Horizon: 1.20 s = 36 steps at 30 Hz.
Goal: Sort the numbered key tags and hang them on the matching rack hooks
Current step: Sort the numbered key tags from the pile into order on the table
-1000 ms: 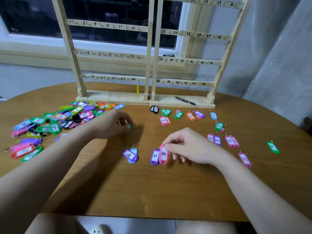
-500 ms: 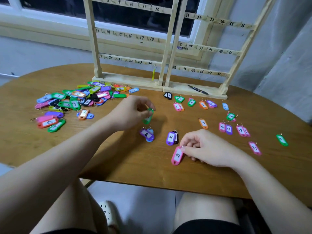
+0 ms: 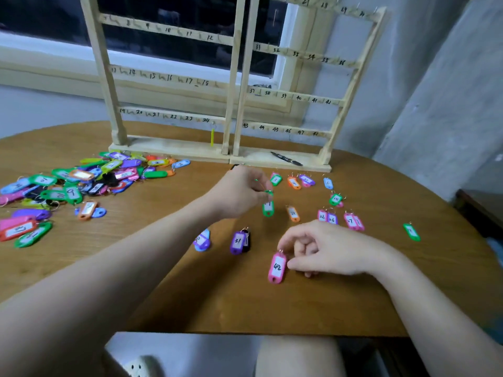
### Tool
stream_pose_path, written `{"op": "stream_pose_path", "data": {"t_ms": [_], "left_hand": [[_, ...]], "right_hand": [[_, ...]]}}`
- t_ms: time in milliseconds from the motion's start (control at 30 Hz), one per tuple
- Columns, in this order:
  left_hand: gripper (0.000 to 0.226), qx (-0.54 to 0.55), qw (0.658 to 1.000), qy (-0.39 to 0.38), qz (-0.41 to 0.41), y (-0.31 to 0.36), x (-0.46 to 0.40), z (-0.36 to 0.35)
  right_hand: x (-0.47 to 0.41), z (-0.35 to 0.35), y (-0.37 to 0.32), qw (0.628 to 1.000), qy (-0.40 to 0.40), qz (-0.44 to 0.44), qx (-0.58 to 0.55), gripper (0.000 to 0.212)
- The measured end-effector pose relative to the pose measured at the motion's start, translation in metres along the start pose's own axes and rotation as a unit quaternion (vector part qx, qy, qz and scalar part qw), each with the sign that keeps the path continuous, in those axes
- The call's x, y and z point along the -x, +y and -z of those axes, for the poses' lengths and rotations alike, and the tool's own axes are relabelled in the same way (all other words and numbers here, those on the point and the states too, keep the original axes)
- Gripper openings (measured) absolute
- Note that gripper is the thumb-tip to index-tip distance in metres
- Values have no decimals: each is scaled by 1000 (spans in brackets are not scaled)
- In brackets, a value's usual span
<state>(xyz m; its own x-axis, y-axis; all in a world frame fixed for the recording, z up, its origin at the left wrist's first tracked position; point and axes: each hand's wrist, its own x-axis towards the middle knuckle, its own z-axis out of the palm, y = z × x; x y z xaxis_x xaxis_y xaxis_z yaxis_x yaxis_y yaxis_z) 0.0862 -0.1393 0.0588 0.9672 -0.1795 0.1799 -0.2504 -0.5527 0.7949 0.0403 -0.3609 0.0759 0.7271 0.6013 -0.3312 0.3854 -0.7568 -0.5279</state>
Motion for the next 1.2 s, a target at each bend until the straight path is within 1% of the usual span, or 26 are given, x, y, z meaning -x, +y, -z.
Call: {"op": "stream_pose_path", "data": {"t_ms": [100, 200, 367, 433, 500, 567, 633, 733, 800, 867, 967, 1033, 1200], "left_hand": [[10, 5, 1000, -9, 6, 16, -33, -28], [10, 7, 999, -23, 28, 26, -65, -55], [8, 45, 993, -71, 87, 37, -113, -99], [10, 38, 990, -90, 105, 40, -127, -114], [11, 29, 986, -106, 123, 44, -140, -124], [3, 41, 982, -116, 146, 48, -151, -131], [8, 67, 976, -124, 168, 54, -160, -137], [4, 91, 970, -125, 189, 64, -169, -149], [8, 104, 966, -118, 203, 69, -171, -157], [8, 95, 969, -119, 193, 70, -174, -161], [10, 48, 974, -135, 176, 67, -176, -155], [6, 13, 973, -150, 176, 64, -178, -147], [10, -80, 974, -173, 118, 57, -180, -140]], "right_hand": [[8, 15, 18, 999, 28, 2, -28, 25], [17, 29, 37, 997, 56, 6, -53, 19], [31, 47, 73, 980, 159, 5, -122, 10], [37, 51, 89, 972, 186, -3, -140, 9], [44, 56, 105, 968, 201, -12, -150, 10], [50, 60, 118, 965, 209, -26, -157, 10], [55, 64, 131, 962, 215, -39, -165, 11], [59, 68, 148, 961, 219, -59, -160, 12], [61, 69, 158, 959, 222, -61, -164, 13], [62, 69, 165, 958, 223, -59, -169, 13], [62, 69, 174, 959, 218, -57, -171, 13], [61, 69, 179, 959, 218, -59, -171, 13], [55, 71, 181, 960, 217, -57, -170, 13]]}}
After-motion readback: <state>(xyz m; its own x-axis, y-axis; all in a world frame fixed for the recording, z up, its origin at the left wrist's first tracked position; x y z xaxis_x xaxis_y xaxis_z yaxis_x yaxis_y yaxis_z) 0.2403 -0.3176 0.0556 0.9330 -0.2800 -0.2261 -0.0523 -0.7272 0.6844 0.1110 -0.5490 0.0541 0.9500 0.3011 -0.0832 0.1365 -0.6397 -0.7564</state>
